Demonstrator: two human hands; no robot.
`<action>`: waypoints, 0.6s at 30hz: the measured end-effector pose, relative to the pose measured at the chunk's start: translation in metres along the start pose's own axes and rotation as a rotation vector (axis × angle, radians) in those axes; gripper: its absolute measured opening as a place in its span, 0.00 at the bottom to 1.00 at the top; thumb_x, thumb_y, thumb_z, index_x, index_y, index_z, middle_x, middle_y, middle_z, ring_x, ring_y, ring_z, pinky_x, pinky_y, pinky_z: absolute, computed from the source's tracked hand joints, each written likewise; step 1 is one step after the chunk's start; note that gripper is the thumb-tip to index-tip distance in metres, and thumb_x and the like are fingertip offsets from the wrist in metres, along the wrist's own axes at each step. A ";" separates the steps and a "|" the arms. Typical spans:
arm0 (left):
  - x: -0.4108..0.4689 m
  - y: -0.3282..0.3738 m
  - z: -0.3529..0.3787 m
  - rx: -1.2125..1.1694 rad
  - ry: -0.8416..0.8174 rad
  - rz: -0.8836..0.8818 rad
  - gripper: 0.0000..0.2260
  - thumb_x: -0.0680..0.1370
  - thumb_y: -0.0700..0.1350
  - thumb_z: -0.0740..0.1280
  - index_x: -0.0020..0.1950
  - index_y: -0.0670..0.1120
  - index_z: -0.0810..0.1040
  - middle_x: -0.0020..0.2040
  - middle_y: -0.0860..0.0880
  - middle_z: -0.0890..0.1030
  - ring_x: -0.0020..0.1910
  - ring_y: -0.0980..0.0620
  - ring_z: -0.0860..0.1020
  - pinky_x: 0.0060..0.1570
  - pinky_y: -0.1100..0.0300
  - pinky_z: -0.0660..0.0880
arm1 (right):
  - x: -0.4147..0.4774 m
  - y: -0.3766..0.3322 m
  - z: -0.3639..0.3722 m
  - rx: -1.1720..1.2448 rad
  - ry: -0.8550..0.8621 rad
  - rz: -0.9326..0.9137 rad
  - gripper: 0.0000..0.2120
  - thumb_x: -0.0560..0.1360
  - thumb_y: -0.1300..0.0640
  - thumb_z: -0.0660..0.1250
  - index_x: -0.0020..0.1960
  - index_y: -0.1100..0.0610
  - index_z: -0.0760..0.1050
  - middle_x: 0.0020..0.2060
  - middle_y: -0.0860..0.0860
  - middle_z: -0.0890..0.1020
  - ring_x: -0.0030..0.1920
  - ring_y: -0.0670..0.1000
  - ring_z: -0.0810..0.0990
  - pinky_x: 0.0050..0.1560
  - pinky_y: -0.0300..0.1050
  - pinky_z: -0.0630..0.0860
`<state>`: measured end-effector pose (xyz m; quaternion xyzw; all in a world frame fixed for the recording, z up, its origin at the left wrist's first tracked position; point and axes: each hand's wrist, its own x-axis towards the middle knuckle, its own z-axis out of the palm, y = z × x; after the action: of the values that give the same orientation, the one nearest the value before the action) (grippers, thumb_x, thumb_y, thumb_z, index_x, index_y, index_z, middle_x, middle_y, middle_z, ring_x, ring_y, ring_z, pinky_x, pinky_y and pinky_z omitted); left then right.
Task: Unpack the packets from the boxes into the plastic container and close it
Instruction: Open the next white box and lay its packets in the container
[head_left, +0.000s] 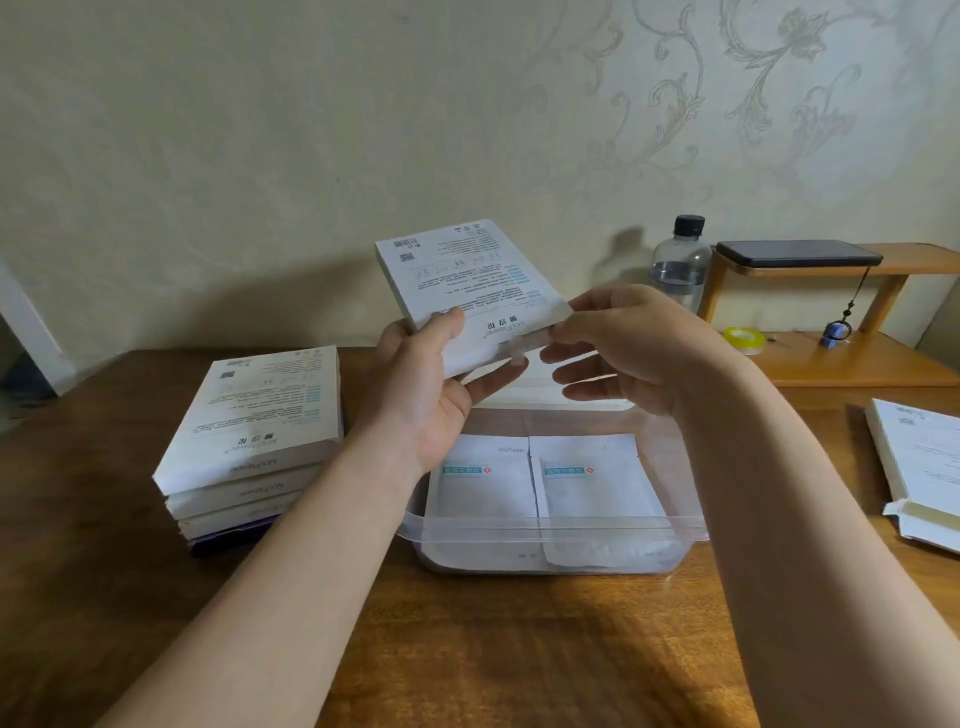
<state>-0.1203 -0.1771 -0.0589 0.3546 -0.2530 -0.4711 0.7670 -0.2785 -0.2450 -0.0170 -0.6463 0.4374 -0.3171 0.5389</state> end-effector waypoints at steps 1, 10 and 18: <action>-0.001 -0.001 0.001 0.017 0.002 0.001 0.17 0.82 0.37 0.64 0.71 0.41 0.71 0.61 0.38 0.83 0.52 0.37 0.85 0.44 0.44 0.83 | 0.000 -0.001 0.001 0.047 0.016 0.014 0.06 0.77 0.64 0.66 0.53 0.61 0.78 0.44 0.58 0.85 0.39 0.56 0.83 0.39 0.48 0.82; -0.007 -0.001 0.004 0.162 -0.016 -0.035 0.15 0.83 0.41 0.66 0.69 0.46 0.72 0.63 0.41 0.81 0.59 0.38 0.82 0.39 0.41 0.83 | 0.003 -0.002 0.007 0.173 0.157 -0.006 0.10 0.74 0.70 0.61 0.52 0.62 0.77 0.40 0.59 0.82 0.36 0.54 0.79 0.41 0.49 0.83; -0.008 0.000 0.003 0.201 0.052 -0.061 0.15 0.82 0.45 0.68 0.68 0.48 0.73 0.63 0.43 0.80 0.55 0.45 0.81 0.24 0.60 0.78 | 0.008 0.001 0.008 0.081 0.175 -0.092 0.10 0.74 0.69 0.61 0.52 0.60 0.76 0.47 0.59 0.84 0.43 0.53 0.81 0.50 0.53 0.84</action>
<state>-0.1261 -0.1709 -0.0573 0.4496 -0.2680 -0.4572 0.7191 -0.2685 -0.2492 -0.0204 -0.6133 0.4391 -0.4142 0.5093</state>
